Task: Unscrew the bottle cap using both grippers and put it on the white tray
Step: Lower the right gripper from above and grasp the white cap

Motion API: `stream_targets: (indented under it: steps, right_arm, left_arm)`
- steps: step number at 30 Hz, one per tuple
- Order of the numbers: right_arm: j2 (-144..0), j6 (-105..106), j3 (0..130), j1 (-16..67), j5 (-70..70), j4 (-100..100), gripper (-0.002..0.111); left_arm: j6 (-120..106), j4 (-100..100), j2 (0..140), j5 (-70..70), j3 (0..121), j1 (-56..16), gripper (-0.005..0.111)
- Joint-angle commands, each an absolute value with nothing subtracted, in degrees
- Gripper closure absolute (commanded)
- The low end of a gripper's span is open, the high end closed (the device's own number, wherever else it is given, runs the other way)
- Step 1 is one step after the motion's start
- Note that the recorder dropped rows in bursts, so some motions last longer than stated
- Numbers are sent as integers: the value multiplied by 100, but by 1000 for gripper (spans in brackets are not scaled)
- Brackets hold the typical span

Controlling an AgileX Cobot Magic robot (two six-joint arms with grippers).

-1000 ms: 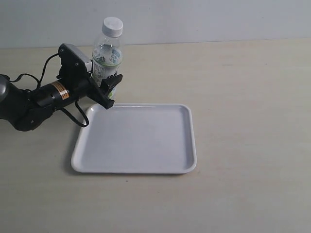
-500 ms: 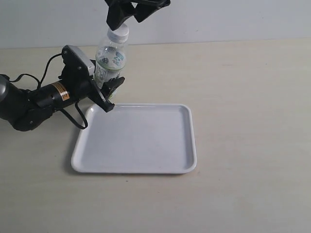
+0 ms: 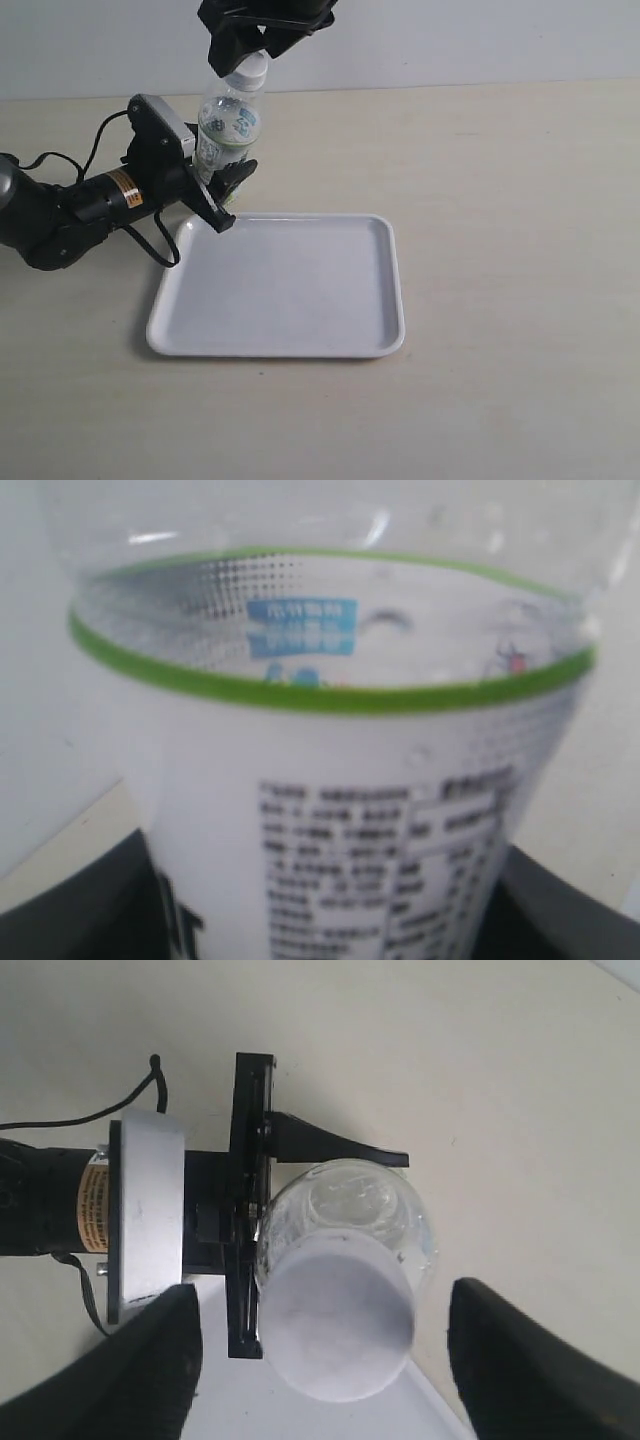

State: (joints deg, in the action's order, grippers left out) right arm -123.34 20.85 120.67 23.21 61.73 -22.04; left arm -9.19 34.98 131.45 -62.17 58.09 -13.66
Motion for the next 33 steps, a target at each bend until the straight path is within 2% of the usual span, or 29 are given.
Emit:
stream_targets:
  steps: [1, 8, 11, 17, 21, 33]
  right_arm:
    - [-12395, 2139, 12100, 2333, 6107, -2199, 42]
    - [-12395, 2113, 12100, 2333, 6107, -2187, 49]
    - [-12395, 2074, 12100, 2333, 6107, -2187, 56]
    - [-12395, 1822, 12100, 2333, 6107, -2187, 83]
    - [-12395, 1773, 12100, 2333, 6206, -2187, 108]
    - [-12395, 2409, 12100, 2333, 6276, -1795, 108]
  left_arm:
    - [-909, 3539, 13060, -6332, 5818, -1379, 107]
    - [-909, 3539, 13060, -6332, 5818, -1379, 107]
    - [-898, 3539, 13060, -6330, 5818, -1379, 107]
    - [-898, 3539, 13060, -6330, 5818, -1379, 107]
    - [-898, 3539, 13060, -6330, 5818, -1379, 107]
    - [-703, 3539, 13060, -6330, 5818, -1379, 107]
